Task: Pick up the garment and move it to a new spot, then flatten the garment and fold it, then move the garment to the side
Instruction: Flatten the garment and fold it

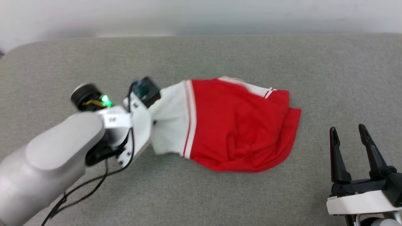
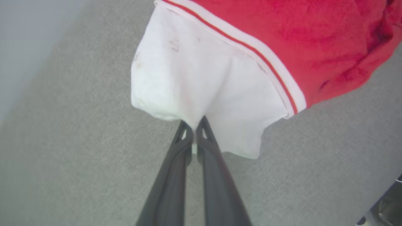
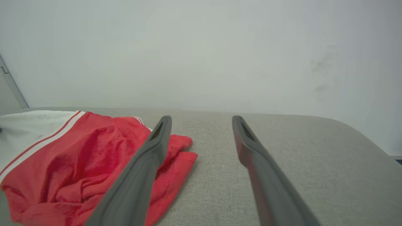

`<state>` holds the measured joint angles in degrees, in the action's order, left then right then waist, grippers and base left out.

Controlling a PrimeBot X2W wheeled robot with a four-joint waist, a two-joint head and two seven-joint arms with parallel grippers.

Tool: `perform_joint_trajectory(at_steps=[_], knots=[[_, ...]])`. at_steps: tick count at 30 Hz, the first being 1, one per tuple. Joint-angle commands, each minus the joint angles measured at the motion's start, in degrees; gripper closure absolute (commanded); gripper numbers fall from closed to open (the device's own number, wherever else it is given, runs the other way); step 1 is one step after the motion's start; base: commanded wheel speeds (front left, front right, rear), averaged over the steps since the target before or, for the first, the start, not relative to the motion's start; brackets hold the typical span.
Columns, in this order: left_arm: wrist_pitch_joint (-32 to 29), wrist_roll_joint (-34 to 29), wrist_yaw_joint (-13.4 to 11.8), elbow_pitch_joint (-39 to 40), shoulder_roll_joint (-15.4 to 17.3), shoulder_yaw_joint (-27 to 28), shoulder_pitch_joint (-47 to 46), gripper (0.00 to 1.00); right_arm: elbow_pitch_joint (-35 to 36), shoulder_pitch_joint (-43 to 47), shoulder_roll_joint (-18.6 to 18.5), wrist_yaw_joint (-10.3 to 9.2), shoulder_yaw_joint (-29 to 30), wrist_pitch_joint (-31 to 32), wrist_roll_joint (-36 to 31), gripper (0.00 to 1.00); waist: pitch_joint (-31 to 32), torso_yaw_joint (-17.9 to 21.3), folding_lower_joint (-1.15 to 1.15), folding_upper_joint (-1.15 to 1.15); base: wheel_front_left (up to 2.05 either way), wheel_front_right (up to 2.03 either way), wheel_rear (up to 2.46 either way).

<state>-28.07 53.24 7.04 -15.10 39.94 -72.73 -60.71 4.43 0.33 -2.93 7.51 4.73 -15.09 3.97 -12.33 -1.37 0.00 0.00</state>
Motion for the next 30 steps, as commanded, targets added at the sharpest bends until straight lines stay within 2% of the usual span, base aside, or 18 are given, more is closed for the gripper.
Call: perform_joint_trajectory(at_steps=[1, 4, 8, 13, 14, 15, 18, 21, 24, 30], knots=[[-0.1, 0.1, -0.2, -0.1, 0.7, -0.1, 1.4, 1.0, 0.1, 0.5, 0.1, -0.04, 0.0, -0.1, -0.2, 0.0, 0.9, -0.9, 0.0, 0.0, 0.0, 0.0, 0.0], [-0.8, 0.7, -1.1, -0.7, 4.4, -0.2, 5.5, 1.0, 0.3, 0.6, 0.1, -0.04, -0.3, -0.1, -0.2, 0.0, 0.9, -0.9, 0.0, 0.0, 0.0, 0.0, 0.0], [-0.8, 2.8, -2.8, -2.3, 7.8, -0.3, 11.5, 1.0, 0.1, 1.0, 0.1, -0.03, -0.2, -0.1, 0.1, 0.0, 0.4, -0.5, 0.0, 0.0, 0.0, 0.0, 0.0], [0.9, 6.7, -3.8, -5.5, 6.5, -0.6, 18.3, 1.0, -0.2, 0.7, 0.1, -0.03, -0.4, -0.1, -0.1, 0.0, 0.1, 0.0, 0.0, 0.0, 0.0, 0.0, 0.0], [1.6, 6.9, -4.2, -6.2, 5.9, -0.6, 19.1, 0.82, -0.3, 0.7, 0.1, -0.03, -0.5, -0.1, -0.1, 0.0, 0.2, 0.1, 0.0, 0.0, 0.0, 0.0, 0.0], [3.2, 6.1, -4.6, -7.0, 5.6, -0.5, 19.4, 0.0, -0.4, 0.7, 0.1, -0.03, -0.6, -0.1, -0.2, 0.0, 0.4, 0.2, 0.0, 0.0, 0.0, 0.0, 0.0], [8.7, 5.3, -5.7, -8.5, 4.6, 1.1, 19.7, 0.0, -0.6, 1.0, 0.1, -0.04, -0.2, -0.1, -0.5, 0.0, 1.4, 0.2, 0.0, 0.0, 0.0, 0.0, 0.0], [16.8, 3.2, -8.7, -7.9, 4.9, 3.7, 19.4, 0.0, -0.4, 1.5, 0.1, -0.03, 0.4, -0.1, -0.7, 0.0, 2.9, 0.1, 0.0, 0.0, 0.0, 0.0, 0.0], [25.0, 1.7, -13.3, -5.7, 4.8, 6.4, 20.3, 0.0, 0.5, 1.5, 0.1, -0.04, 1.5, -0.1, -1.4, 0.0, 4.5, -0.4, 0.0, 0.0, 0.0, 0.0, 0.0], [40.2, -0.1, -24.2, 0.0, 3.6, 11.9, 25.1, 0.0, 3.9, -2.3, 0.1, -0.03, 3.1, -0.1, -4.9, 0.0, 6.2, -1.3, 0.0, 0.0, 0.0, 0.0, 0.0]])
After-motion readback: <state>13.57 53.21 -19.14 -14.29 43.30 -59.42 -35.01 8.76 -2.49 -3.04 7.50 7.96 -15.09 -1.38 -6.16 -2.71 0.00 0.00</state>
